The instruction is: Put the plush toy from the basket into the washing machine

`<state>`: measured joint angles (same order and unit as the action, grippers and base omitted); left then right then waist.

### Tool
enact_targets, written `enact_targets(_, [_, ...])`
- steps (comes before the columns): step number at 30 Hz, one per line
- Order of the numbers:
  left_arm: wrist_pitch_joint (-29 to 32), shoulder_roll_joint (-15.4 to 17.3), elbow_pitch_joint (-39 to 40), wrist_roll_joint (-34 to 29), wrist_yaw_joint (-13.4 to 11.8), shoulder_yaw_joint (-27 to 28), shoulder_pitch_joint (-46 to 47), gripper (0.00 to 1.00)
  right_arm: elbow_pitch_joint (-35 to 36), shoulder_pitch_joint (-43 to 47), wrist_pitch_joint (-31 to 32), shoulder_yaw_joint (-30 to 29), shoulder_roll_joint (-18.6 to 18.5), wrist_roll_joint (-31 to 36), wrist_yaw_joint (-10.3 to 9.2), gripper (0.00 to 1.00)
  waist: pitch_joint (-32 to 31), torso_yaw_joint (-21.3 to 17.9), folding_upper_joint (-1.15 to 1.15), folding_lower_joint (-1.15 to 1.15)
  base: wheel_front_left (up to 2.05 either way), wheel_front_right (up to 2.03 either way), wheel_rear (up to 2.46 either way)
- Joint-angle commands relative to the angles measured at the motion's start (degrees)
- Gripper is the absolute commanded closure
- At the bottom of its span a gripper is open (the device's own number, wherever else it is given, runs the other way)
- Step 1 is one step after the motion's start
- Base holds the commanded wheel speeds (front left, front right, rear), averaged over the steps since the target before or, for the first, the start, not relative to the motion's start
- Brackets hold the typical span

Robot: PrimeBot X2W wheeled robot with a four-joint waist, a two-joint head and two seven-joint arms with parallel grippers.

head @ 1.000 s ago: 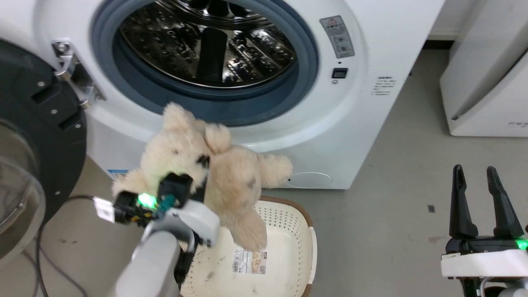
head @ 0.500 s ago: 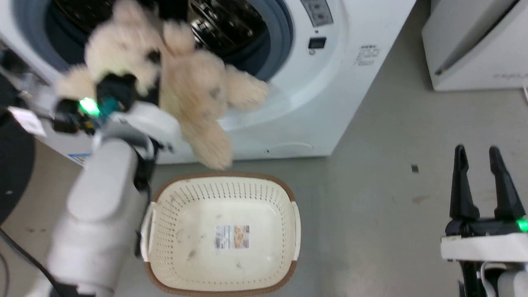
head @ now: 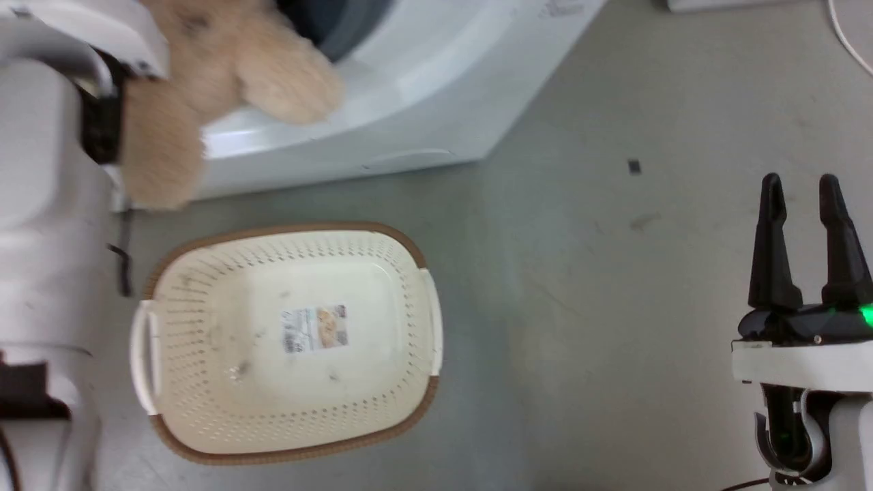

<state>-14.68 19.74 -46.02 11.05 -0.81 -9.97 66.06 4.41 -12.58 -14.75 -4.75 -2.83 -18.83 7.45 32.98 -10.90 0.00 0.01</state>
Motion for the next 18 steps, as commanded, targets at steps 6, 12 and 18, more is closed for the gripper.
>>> enact_targets(6, [-0.3,3.4,-2.1,-0.4,0.5,1.8,9.2,1.00,1.2,-2.8,-0.2,0.7,0.0,-1.5,0.03,0.00,8.2,-5.4,0.00,-0.01,0.00,0.00,0.00])
enact_targets(12, [-0.3,5.8,-4.2,-0.7,0.5,2.7,17.2,1.00,2.1,-4.0,-0.2,1.0,0.0,-2.5,0.03,0.00,12.6,-6.9,0.00,-0.01,0.00,0.00,0.00])
enact_targets(18, [-0.3,7.6,-6.3,-1.9,-0.2,2.5,22.4,1.00,2.8,-4.9,-0.2,2.3,0.0,-2.8,0.03,0.00,15.1,-7.8,0.00,-0.01,0.00,0.00,0.00])
